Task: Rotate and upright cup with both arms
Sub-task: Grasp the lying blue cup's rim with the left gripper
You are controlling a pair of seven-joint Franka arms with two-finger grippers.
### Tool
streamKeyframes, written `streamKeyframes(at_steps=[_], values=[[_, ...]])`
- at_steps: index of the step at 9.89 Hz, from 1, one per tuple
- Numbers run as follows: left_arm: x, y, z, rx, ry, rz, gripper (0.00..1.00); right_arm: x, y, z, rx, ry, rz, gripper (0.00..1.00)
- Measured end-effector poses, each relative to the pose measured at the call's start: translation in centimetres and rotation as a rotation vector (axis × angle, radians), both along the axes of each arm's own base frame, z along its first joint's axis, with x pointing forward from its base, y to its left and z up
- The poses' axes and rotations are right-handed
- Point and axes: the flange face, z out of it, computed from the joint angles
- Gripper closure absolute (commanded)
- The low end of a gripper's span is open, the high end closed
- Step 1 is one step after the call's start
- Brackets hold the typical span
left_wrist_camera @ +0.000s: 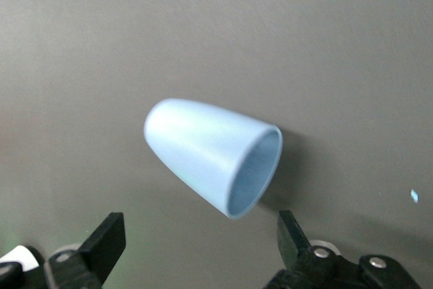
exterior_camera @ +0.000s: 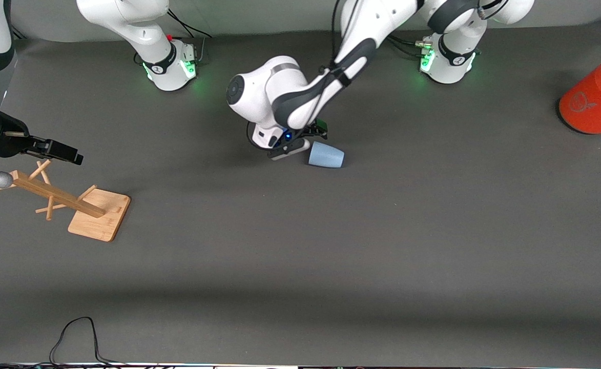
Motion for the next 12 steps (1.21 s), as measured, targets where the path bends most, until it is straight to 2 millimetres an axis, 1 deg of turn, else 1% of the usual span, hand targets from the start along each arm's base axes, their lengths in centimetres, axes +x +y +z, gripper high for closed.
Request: streamKeyframes(at_steps=[1, 2, 3, 4, 5, 6, 8, 10, 11, 12], values=[[-0.8, -0.5, -1.1, 0.022, -0.019, -0.03, 0.39, -0.2, 0.0, 0.1, 0.002, -0.002, 0.011, 0.0], [-1.1, -0.4, -2.1, 0.043, -0.026, -0.044, 0.64, -0.1, 0.0, 0.2, 0.0, -0.005, 0.018, 0.0], [-0.9, -0.2, -2.8, 0.057, -0.026, -0.046, 0.8, -0.1, -0.1, 0.3, -0.009, -0.01, 0.025, 0.0], [-0.6, 0.2, -3.3, 0.072, -0.03, -0.042, 0.85, -0.1, -0.1, 0.5, -0.013, -0.013, 0.03, 0.0], [0.3, 0.8, -3.5, 0.088, -0.041, -0.029, 0.96, -0.1, -0.1, 0.6, -0.014, -0.016, 0.037, 0.0], [1.2, 1.5, -3.0, 0.12, -0.05, -0.011, 1.0, -0.1, -0.1, 0.7, -0.012, -0.019, 0.06, 0.0], [2.3, 2.3, -1.9, 0.157, -0.069, 0.011, 1.0, 0.0, -0.1, 0.9, -0.009, -0.024, 0.091, 0.0], [2.7, 2.2, -1.1, 0.148, -0.074, 0.015, 1.0, 0.0, 0.4, 1.0, -0.014, -0.03, 0.125, 0.0], [2.8, 2.0, -0.3, 0.128, -0.04, 0.02, 1.0, 0.1, 0.6, 1.0, -0.022, -0.038, 0.133, 0.0], [3.4, 2.0, 0.9, 0.082, 0.018, 0.041, 1.0, 0.2, 0.7, 1.1, -0.025, -0.046, 0.136, 0.0]])
